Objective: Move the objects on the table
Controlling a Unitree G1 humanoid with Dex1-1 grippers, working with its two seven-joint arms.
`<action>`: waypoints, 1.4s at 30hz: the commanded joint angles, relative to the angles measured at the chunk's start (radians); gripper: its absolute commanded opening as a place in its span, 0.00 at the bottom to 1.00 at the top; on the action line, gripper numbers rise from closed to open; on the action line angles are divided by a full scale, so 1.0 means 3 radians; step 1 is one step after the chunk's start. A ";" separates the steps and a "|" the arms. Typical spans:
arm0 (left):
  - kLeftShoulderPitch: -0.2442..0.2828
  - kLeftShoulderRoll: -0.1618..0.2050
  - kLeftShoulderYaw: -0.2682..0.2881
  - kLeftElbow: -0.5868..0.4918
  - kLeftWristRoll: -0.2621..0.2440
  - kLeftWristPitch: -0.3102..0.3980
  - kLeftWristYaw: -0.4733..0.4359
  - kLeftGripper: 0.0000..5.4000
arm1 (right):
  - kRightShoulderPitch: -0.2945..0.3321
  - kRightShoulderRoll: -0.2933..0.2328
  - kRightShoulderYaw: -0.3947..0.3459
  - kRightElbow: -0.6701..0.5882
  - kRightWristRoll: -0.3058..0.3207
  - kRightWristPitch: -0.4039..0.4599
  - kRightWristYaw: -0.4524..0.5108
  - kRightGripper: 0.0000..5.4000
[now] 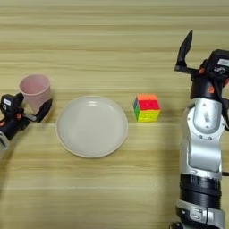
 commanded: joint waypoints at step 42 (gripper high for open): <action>-0.0221 -0.0035 0.0094 0.0259 0.0189 -0.0297 0.0182 0.79 | 0.0087 0.0037 0.0002 -0.0028 0.0005 0.0000 0.0012 1.00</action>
